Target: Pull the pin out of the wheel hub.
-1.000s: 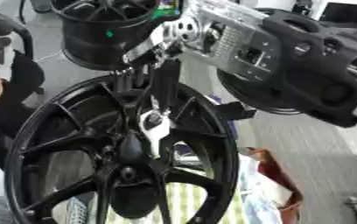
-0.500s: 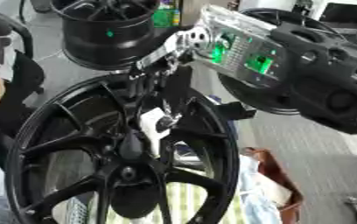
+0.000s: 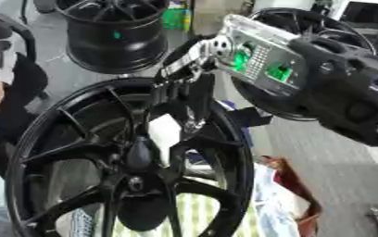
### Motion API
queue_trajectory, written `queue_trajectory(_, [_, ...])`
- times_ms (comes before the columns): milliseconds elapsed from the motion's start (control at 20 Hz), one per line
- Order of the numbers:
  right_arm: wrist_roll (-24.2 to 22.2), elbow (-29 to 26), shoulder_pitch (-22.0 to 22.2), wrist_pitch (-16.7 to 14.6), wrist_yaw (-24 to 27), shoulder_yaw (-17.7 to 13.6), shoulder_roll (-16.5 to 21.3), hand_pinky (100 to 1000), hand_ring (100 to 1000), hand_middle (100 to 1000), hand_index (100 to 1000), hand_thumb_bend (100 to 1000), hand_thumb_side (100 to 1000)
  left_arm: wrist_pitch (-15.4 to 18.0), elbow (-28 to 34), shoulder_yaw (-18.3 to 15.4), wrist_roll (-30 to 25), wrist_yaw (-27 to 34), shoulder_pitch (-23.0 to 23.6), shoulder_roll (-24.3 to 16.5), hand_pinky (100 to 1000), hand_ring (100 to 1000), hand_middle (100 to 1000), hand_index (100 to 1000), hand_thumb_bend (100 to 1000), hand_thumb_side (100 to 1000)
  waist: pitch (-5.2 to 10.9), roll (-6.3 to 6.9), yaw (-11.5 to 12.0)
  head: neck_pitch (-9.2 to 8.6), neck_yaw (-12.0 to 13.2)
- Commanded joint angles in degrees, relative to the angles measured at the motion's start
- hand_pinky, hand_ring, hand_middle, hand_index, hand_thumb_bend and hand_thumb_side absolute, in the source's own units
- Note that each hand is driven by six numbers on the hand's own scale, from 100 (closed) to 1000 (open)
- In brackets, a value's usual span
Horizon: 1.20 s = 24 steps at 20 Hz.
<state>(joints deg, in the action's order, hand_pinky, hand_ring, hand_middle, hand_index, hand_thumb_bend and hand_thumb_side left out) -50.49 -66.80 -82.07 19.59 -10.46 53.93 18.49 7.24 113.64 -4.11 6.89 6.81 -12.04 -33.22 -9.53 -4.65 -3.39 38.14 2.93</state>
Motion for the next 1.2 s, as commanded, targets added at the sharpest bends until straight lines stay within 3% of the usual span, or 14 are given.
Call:
queue_trajectory(50, [-1.5,0.7,-0.7,0.4,0.0,-1.4,0.6,858,893,863,874,505,100,-0.1,1.0,-0.6,0.1,0.0,-0.3,-0.9,819,799,703,796,238,530,0.57,0.62,0.2,-0.97,-0.3])
queue_trajectory(1200, [-1.5,6.8,1.3,-5.6,-5.7,-5.9,-2.5,851,886,861,870,504,125,-0.1,1.0,-0.9,-0.1,0.0,-0.5,0.4,819,799,704,795,226,541,-0.98,0.8,1.7,-1.64,-1.0])
